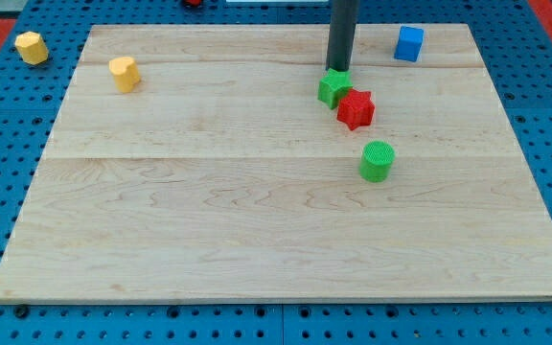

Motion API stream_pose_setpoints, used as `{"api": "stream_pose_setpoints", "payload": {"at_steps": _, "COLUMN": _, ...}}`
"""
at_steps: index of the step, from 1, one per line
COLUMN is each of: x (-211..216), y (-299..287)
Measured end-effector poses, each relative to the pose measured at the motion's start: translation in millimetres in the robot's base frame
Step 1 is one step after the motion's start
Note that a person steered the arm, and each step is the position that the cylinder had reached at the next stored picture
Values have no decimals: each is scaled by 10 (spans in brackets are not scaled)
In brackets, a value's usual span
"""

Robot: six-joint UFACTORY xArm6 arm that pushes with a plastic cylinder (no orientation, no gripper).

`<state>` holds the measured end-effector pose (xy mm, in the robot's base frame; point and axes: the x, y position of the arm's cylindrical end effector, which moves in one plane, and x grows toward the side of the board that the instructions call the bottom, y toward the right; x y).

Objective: Put the triangle at the bottom left side of cube

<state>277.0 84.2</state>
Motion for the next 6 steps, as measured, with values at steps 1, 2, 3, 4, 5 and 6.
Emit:
{"api": "stream_pose_setpoints", "payload": {"at_steps": 1, "x": -50, "y": -326}}
{"api": "stream_pose_setpoints", "payload": {"at_steps": 2, "x": -124, "y": -729}}
{"api": "stream_pose_setpoints", "payload": {"at_steps": 3, "x": -400, "y": -348}}
{"api": "stream_pose_setpoints", "payload": {"at_steps": 4, "x": -406, "y": 311}}
{"api": "stream_pose_setpoints", "payload": {"at_steps": 5, "x": -406, "y": 632}}
{"api": "stream_pose_setpoints", "payload": {"at_steps": 6, "x": -370, "y": 361}}
